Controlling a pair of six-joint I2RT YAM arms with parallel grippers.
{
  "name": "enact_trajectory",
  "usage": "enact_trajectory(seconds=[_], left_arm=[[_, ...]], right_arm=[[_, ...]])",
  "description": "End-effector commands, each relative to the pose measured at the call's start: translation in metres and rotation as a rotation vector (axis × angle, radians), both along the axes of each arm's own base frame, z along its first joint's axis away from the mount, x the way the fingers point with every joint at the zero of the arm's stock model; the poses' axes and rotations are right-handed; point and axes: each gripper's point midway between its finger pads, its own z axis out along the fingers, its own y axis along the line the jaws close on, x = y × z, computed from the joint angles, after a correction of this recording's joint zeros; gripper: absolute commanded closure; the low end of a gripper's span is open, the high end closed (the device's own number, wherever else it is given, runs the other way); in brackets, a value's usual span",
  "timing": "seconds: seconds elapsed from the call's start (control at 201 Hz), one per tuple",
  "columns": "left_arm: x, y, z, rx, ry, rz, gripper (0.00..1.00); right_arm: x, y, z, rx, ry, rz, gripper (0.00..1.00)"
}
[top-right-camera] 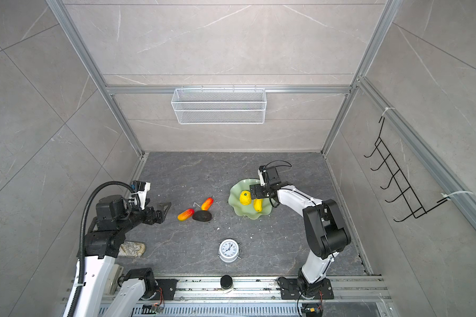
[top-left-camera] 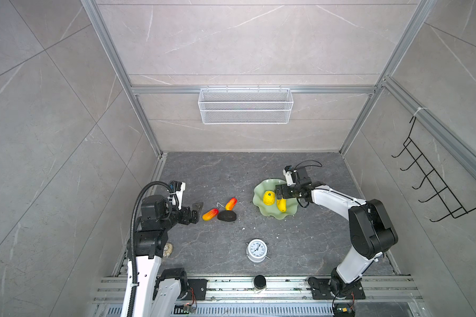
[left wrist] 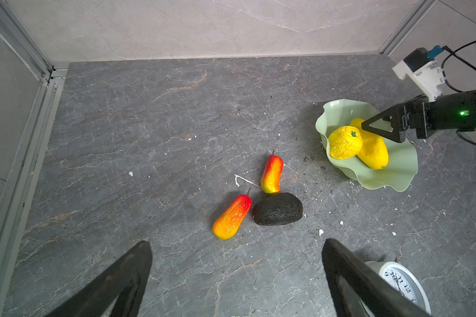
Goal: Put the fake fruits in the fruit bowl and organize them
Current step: 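Release the yellow fruit, move the right gripper to the avocado and grasp it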
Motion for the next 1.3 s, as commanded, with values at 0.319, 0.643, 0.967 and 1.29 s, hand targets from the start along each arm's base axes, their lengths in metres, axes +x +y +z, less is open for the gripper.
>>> enact_trajectory(seconds=[0.319, 0.643, 0.967, 1.29], left_arm=[[0.003, -0.001, 0.007, -0.013, -0.017, -0.001, 0.00], [0.000, -0.001, 0.008, -0.015, -0.023, -0.004, 0.00], [-0.001, -0.001, 0.008, -0.011, -0.026, -0.001, 0.00], [0.000, -0.001, 0.006, -0.012, -0.018, -0.002, 0.00]], right_arm=[[-0.031, 0.088, 0.104, 0.042, -0.077, 0.310, 0.00], [-0.112, 0.234, 0.066, 0.088, -0.036, 0.893, 0.00], [-0.119, 0.267, -0.002, 0.041, 0.089, 0.987, 0.00], [-0.112, 0.283, -0.035, 0.032, 0.143, 0.973, 0.19]])
